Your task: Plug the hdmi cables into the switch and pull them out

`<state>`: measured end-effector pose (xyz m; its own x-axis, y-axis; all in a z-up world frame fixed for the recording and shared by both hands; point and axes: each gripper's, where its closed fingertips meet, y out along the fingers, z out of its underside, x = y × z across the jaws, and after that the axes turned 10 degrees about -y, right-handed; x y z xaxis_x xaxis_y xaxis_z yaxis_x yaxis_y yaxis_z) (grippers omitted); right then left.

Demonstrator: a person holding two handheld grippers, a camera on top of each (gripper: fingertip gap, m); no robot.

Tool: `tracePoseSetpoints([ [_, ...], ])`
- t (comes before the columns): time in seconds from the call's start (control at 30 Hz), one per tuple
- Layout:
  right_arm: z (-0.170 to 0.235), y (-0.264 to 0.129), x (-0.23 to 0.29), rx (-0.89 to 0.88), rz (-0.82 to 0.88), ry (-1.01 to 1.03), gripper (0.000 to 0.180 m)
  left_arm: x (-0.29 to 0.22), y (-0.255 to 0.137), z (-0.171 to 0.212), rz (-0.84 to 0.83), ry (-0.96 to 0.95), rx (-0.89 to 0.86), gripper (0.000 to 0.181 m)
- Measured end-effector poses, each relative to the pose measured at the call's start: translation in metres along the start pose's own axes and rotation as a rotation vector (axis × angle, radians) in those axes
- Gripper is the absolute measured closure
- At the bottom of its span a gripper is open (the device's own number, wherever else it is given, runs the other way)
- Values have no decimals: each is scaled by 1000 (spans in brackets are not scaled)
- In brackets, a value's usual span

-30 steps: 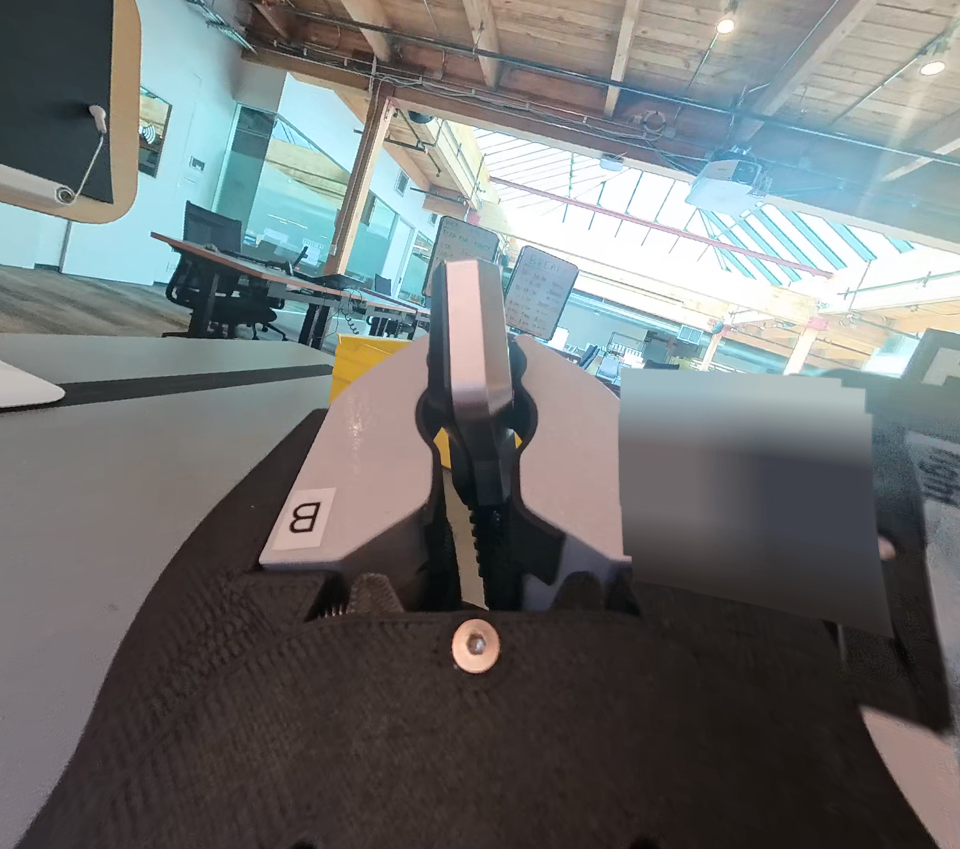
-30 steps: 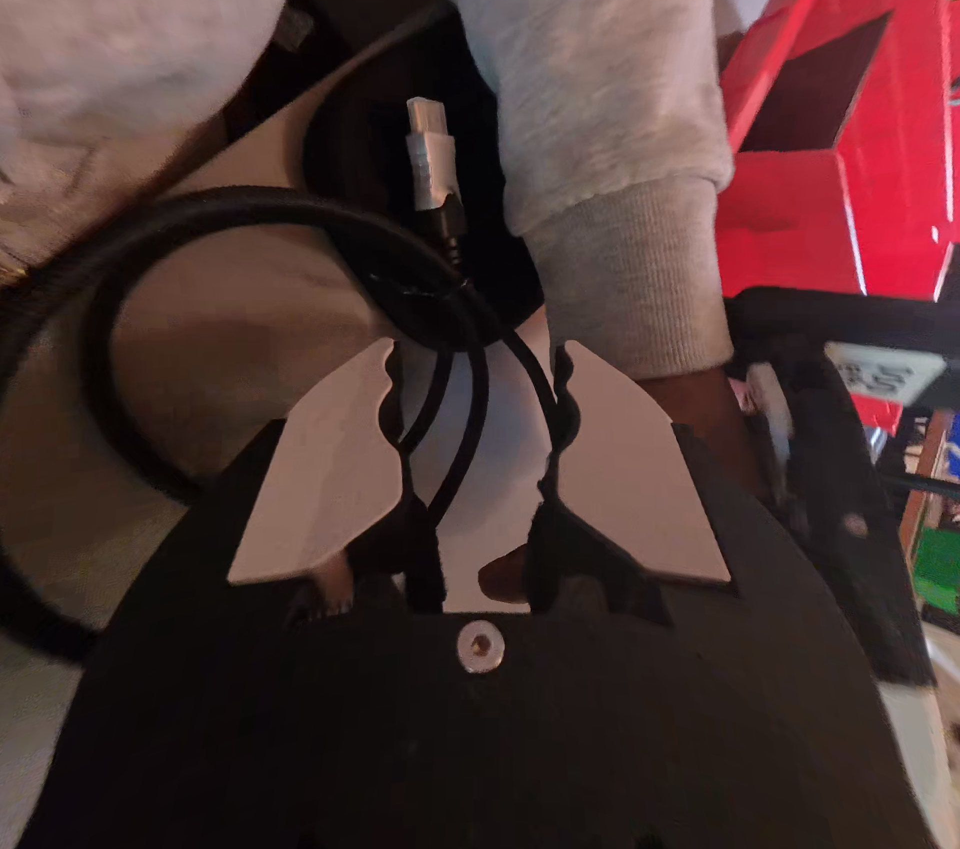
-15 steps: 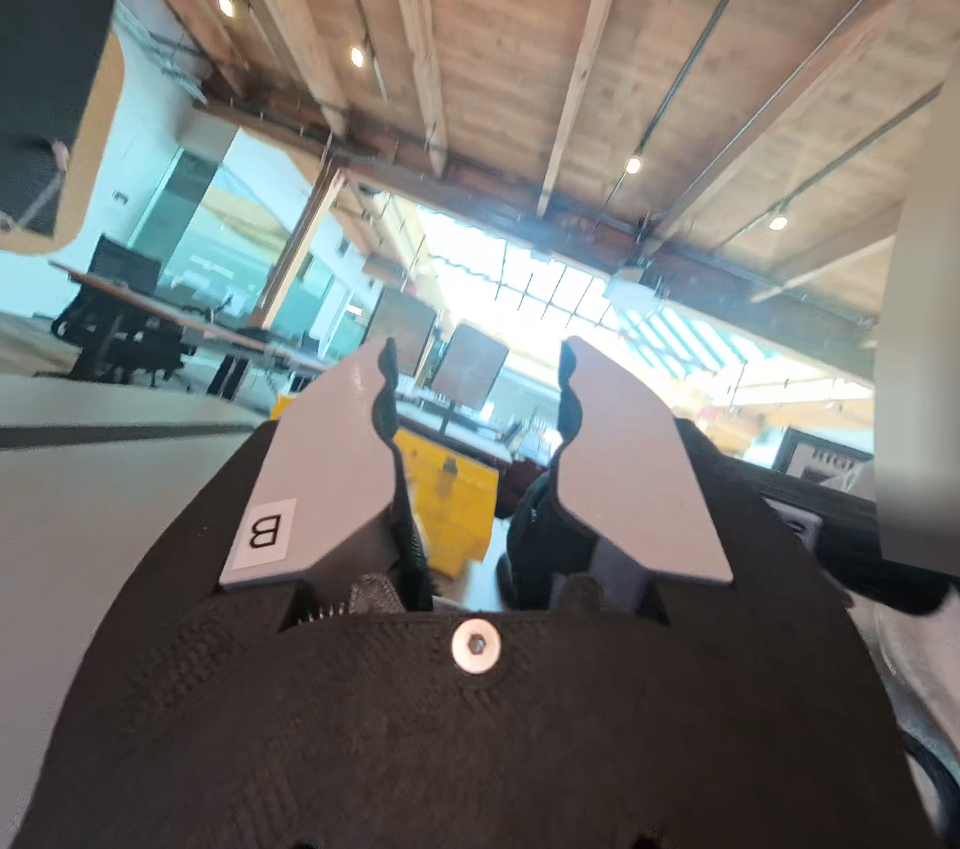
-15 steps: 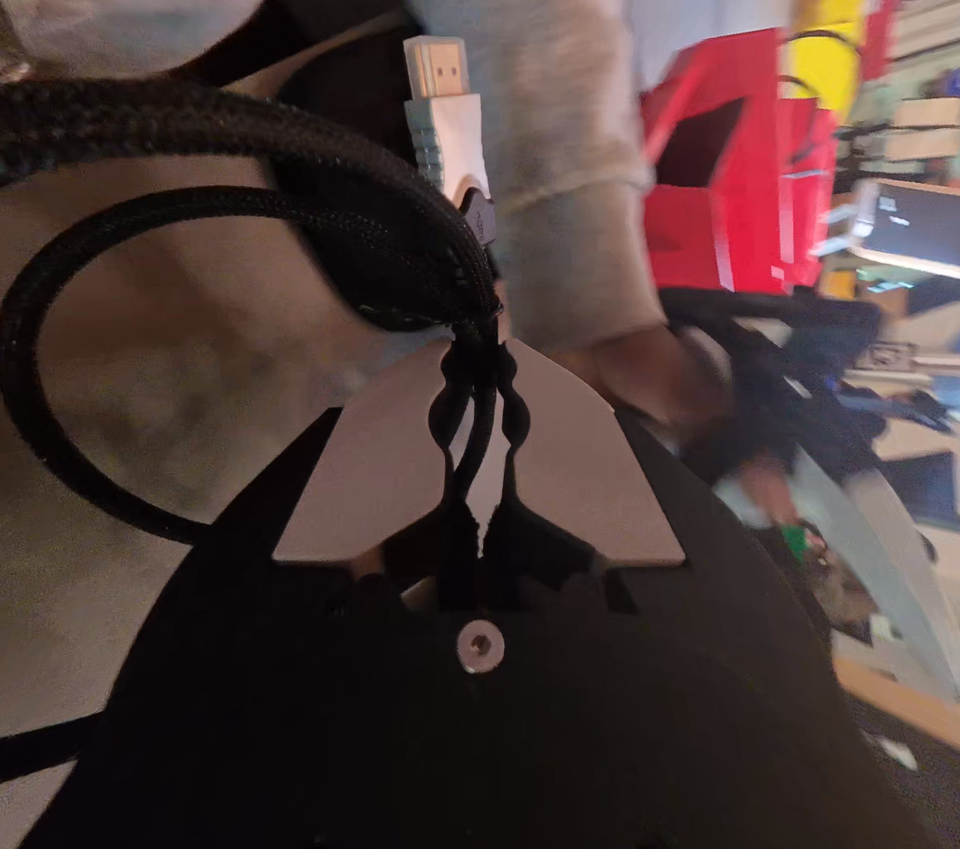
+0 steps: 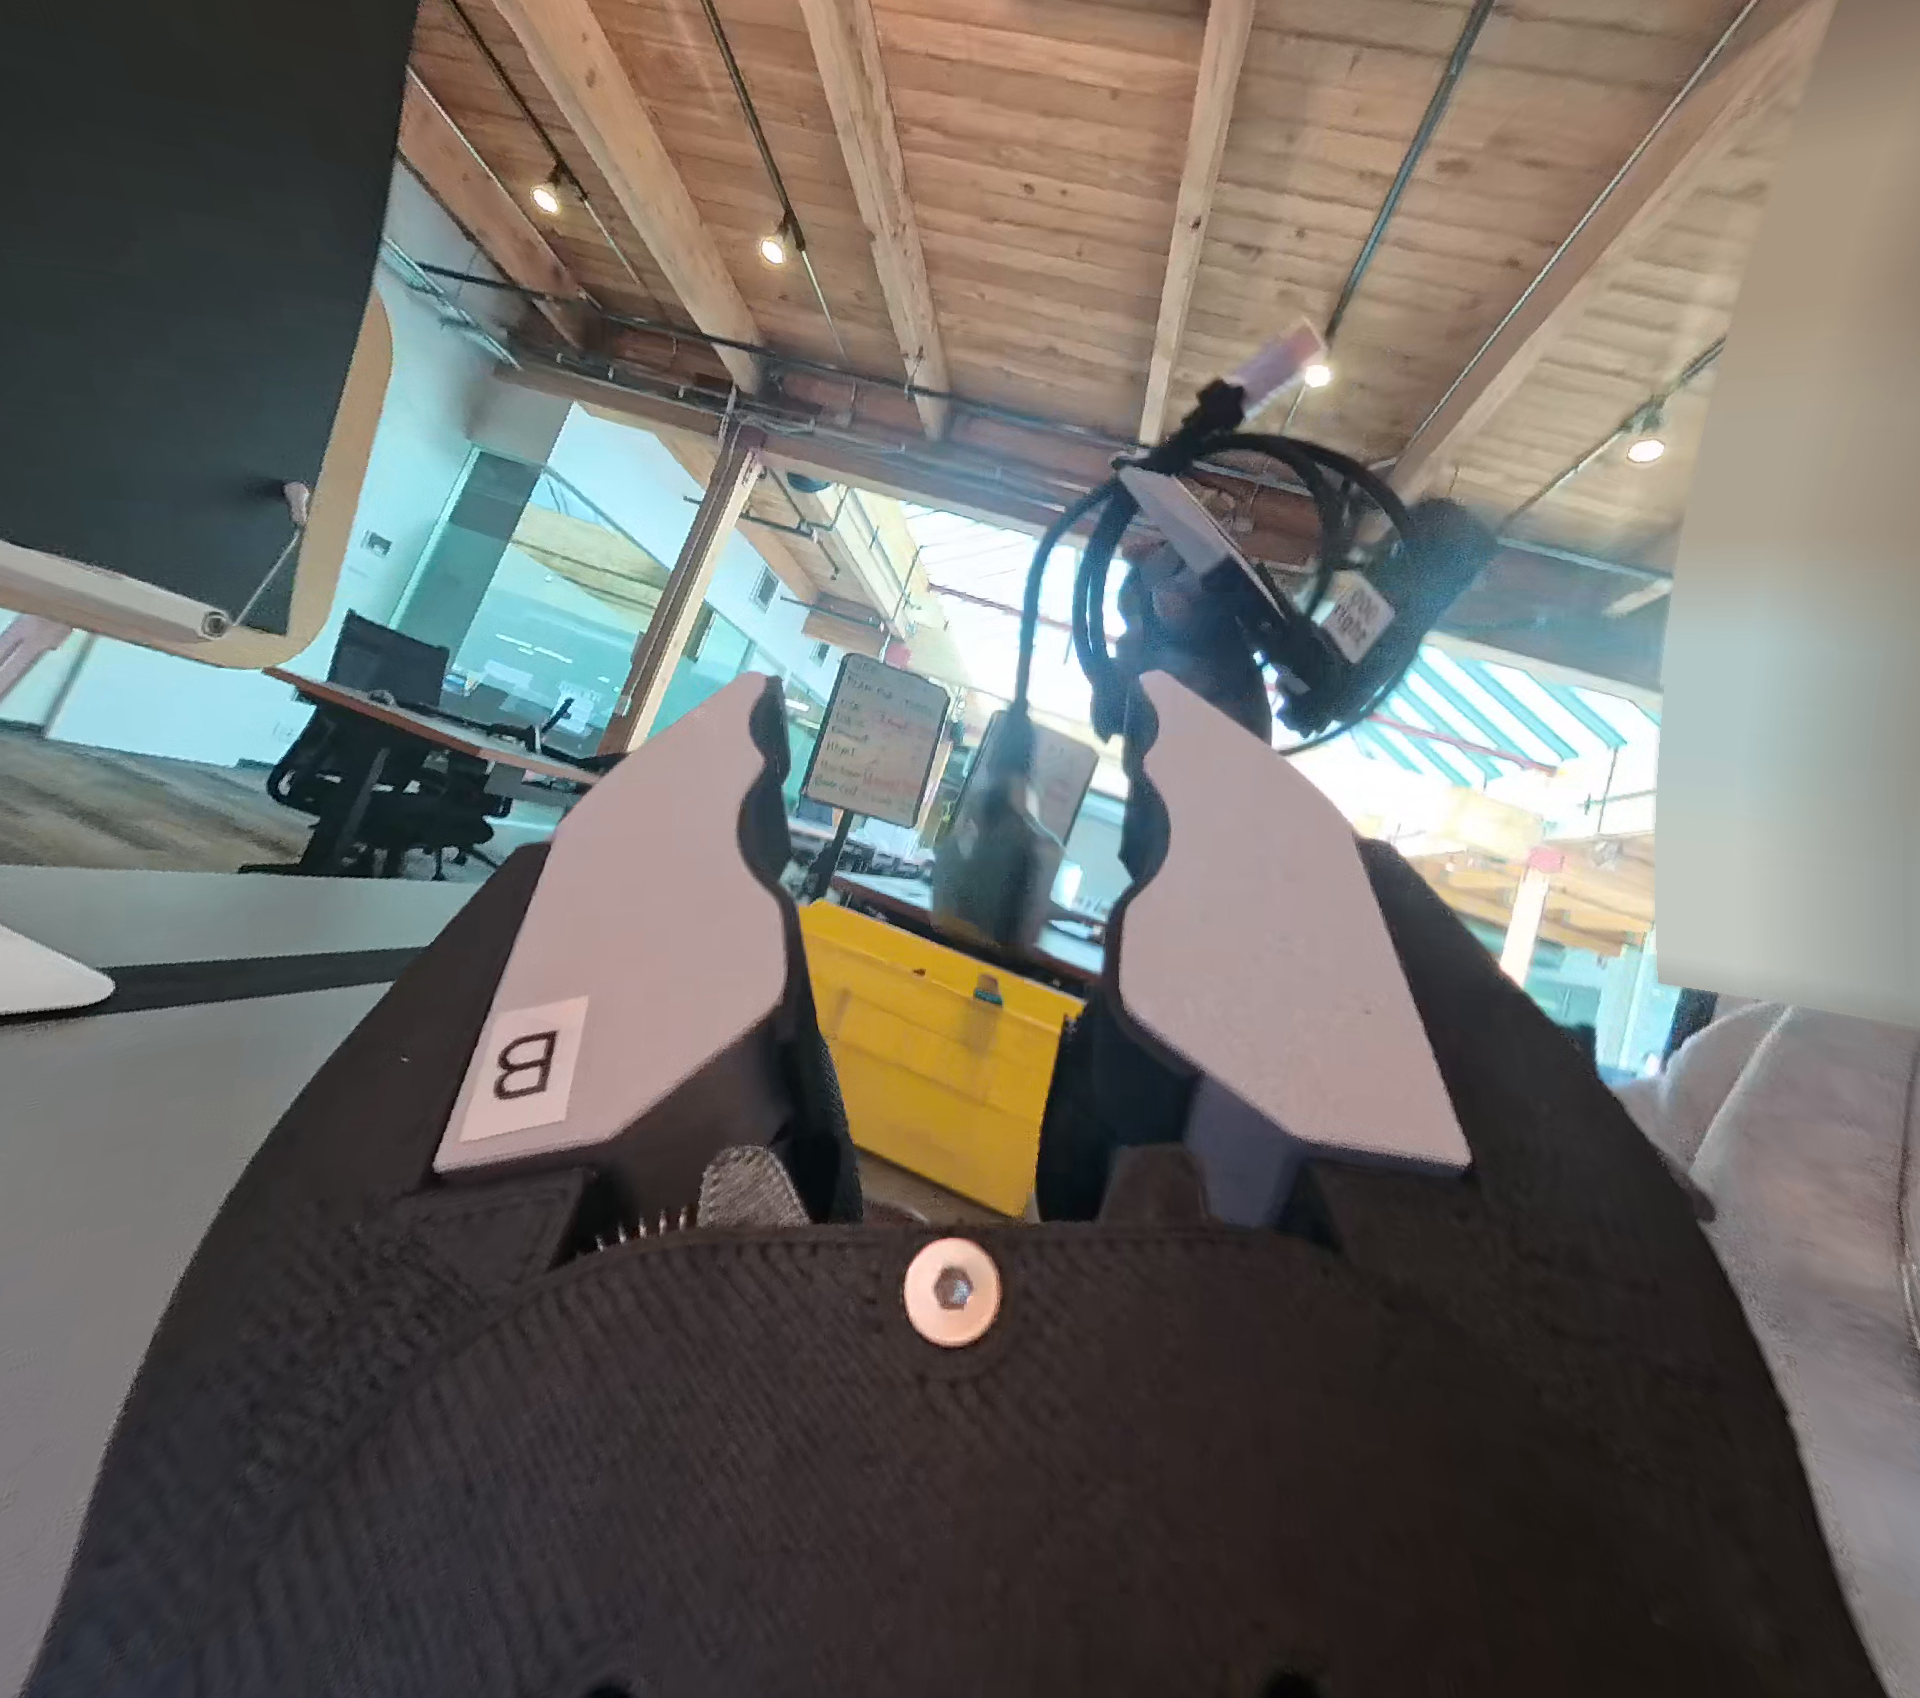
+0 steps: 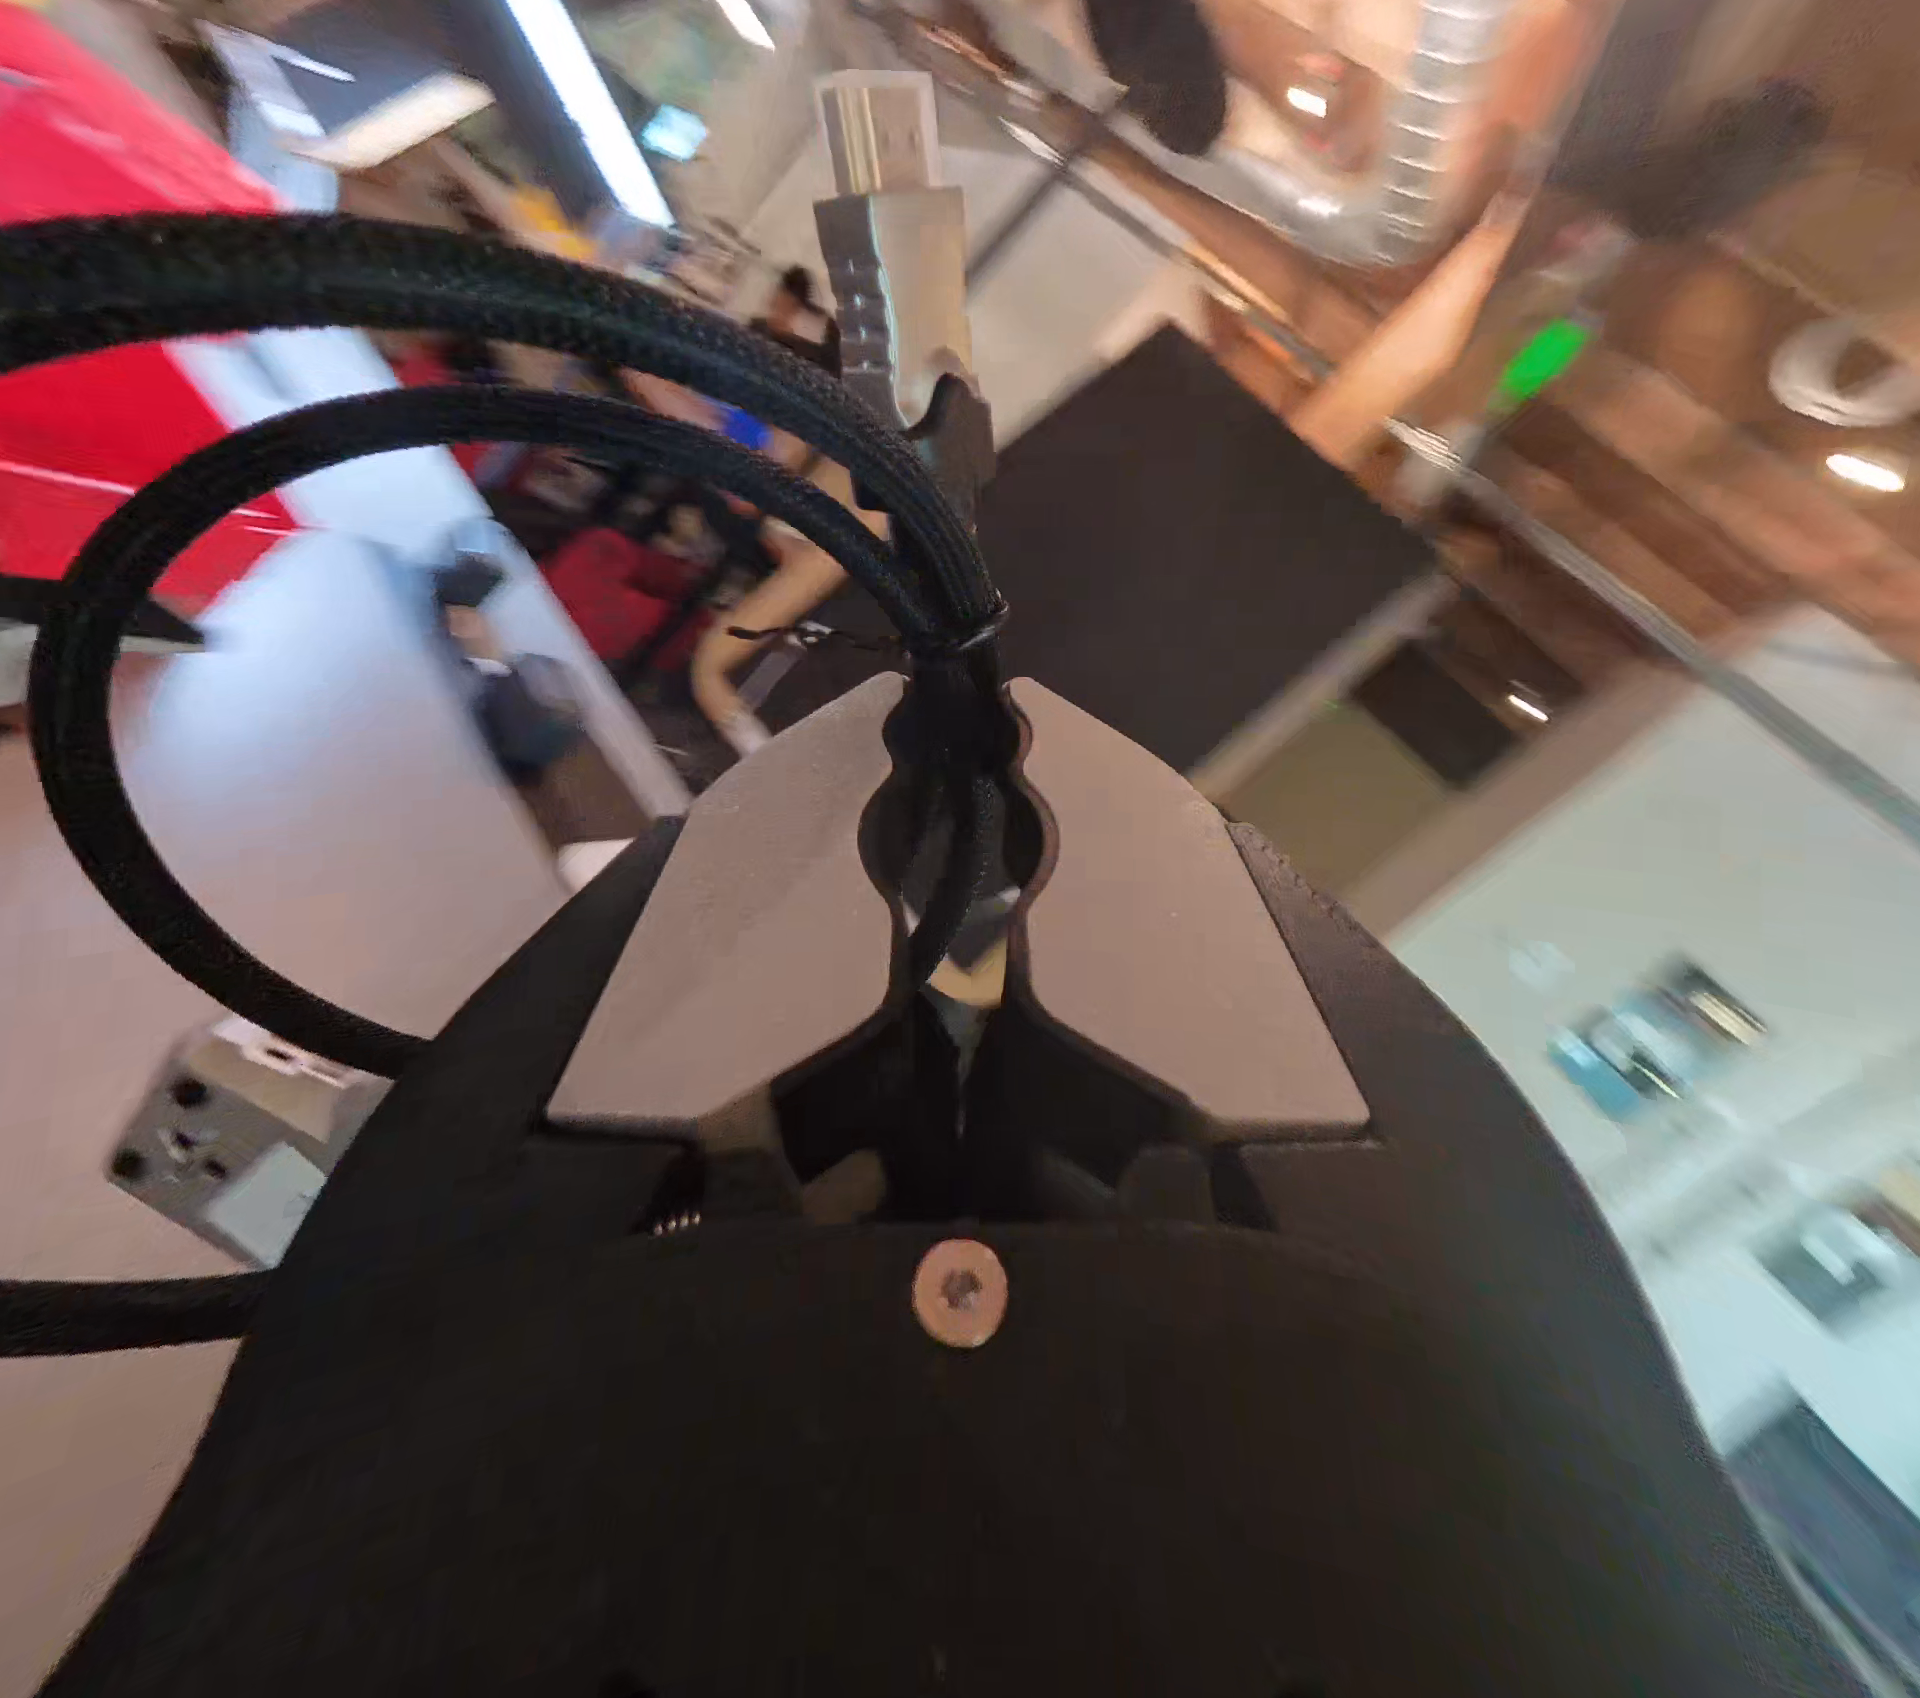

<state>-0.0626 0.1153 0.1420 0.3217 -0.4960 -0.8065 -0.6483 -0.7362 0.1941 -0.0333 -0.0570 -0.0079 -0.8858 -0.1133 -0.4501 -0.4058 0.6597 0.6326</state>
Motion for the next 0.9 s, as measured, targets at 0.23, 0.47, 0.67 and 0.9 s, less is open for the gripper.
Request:
tracePoseSetpoints([
  [0.23,98,-63,-99,340,446,3,166,-3,6,34,-14,156,176,127],
  [0.47,225,-84,-112,488,510,186,165,-5,7,45,2,170,217,128],
  [0.67,216,-106,-133,312,644,208,165,-6,8,51,9,187,246,129],
  [0.9,265,-102,-118,384,673,126,165,-9,8,57,16,236,284,130],
])
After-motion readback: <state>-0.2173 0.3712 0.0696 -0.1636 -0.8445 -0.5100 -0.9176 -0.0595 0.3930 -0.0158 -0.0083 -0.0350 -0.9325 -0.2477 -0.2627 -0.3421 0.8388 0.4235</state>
